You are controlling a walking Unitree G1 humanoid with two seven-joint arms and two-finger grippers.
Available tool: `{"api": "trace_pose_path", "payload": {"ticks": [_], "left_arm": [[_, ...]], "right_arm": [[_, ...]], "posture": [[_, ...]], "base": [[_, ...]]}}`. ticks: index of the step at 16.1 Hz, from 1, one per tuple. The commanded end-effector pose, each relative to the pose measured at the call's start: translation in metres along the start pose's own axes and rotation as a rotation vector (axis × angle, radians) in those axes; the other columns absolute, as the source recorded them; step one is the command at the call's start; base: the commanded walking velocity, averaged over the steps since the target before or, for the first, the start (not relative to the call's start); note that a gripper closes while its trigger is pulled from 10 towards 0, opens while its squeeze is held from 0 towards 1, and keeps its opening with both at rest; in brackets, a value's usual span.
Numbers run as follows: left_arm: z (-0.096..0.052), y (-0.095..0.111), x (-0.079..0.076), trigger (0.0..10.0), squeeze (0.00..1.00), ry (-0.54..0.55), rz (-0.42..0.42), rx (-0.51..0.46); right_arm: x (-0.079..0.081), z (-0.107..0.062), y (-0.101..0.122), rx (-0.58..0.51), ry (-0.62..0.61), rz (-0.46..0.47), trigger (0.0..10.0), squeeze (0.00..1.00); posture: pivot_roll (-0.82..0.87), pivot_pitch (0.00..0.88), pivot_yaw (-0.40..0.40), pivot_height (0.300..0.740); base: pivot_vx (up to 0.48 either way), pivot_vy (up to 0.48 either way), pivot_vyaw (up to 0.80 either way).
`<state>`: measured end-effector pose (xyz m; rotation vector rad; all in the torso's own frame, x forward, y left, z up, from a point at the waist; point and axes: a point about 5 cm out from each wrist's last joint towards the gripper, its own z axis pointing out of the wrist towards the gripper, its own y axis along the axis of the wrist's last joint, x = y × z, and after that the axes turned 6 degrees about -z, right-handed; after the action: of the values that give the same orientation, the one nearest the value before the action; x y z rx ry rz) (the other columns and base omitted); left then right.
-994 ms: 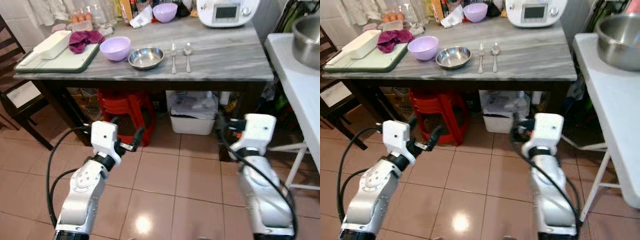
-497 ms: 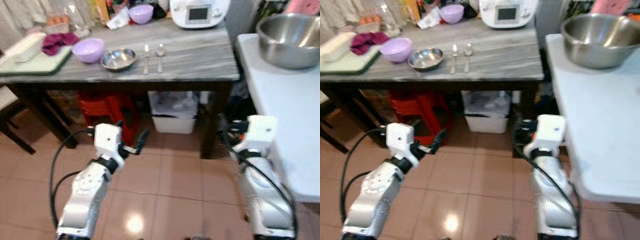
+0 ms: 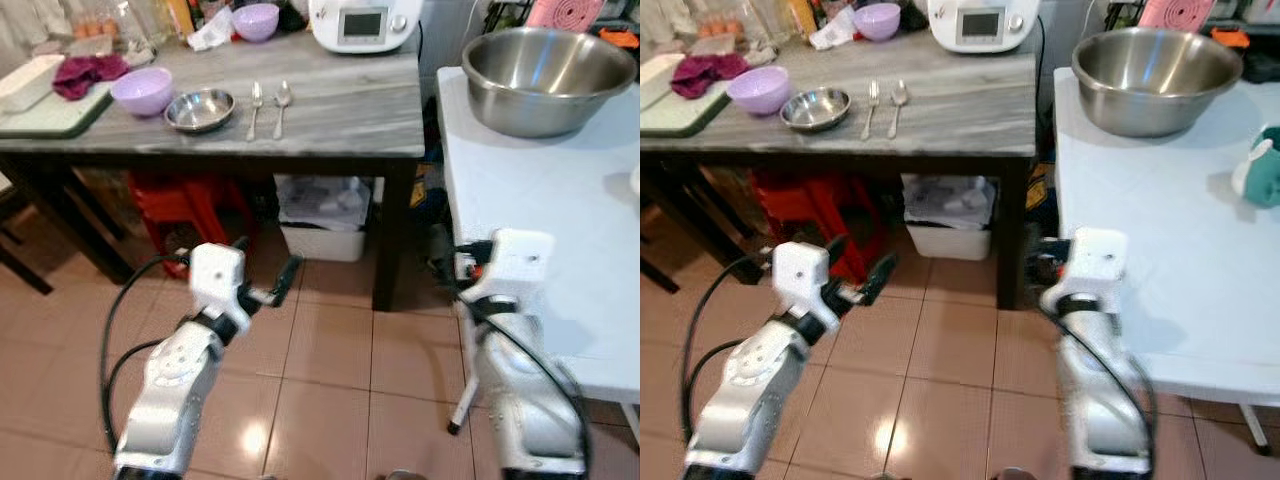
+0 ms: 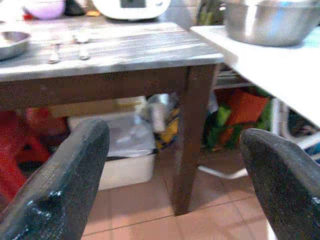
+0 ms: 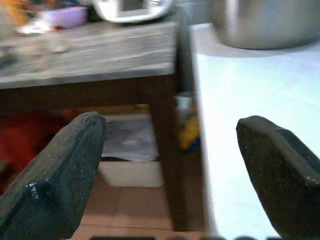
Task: Setting the table
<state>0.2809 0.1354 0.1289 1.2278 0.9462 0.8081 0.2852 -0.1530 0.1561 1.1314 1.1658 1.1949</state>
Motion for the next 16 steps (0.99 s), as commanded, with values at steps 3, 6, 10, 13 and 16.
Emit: {"api": "trace_pose_path", "payload": {"ticks": [3, 6, 10, 13, 16], "left_arm": [[0.0007, 0.0039, -0.0024, 10.0, 0.0, -0.008, 0.002, -0.011], [-0.0005, 0.0043, -0.0018, 10.0, 0.0, -0.01, 0.006, -0.009], [-0.0004, 0.0033, -0.0027, 10.0, 0.0, -0.011, 0.008, -0.005], [0.0, 0.0014, -0.0029, 10.0, 0.0, -0.017, 0.009, 0.008], [0.0007, 0.0015, -0.0023, 10.0, 0.0, -0.018, 0.012, 0.01]], "right_arm": [[-0.0059, -0.0003, 0.0104, -0.047, -0.02, -0.007, 10.0, 0.0], [-0.0104, -0.0017, 0.0117, -0.057, -0.022, -0.027, 10.0, 0.0], [-0.0102, -0.0001, 0.014, -0.065, -0.026, -0.027, 10.0, 0.0], [-0.0078, -0.0002, 0.0145, -0.072, -0.021, -0.033, 10.0, 0.0], [-0.0081, 0.0008, 0.0157, -0.077, -0.029, -0.034, 10.0, 0.0]], "posture": [[-0.17, 0.14, 0.119, 0.74], [-0.17, 0.141, 0.118, 0.74], [-0.17, 0.141, 0.122, 0.74], [-0.17, 0.14, 0.126, 0.74], [-0.17, 0.139, 0.124, 0.74]], "base": [[0.0, -0.394, 0.0], [0.0, -0.405, 0.0], [0.0, -0.415, 0.0], [0.0, -0.416, 0.0], [0.0, -0.386, 0.0]]}}
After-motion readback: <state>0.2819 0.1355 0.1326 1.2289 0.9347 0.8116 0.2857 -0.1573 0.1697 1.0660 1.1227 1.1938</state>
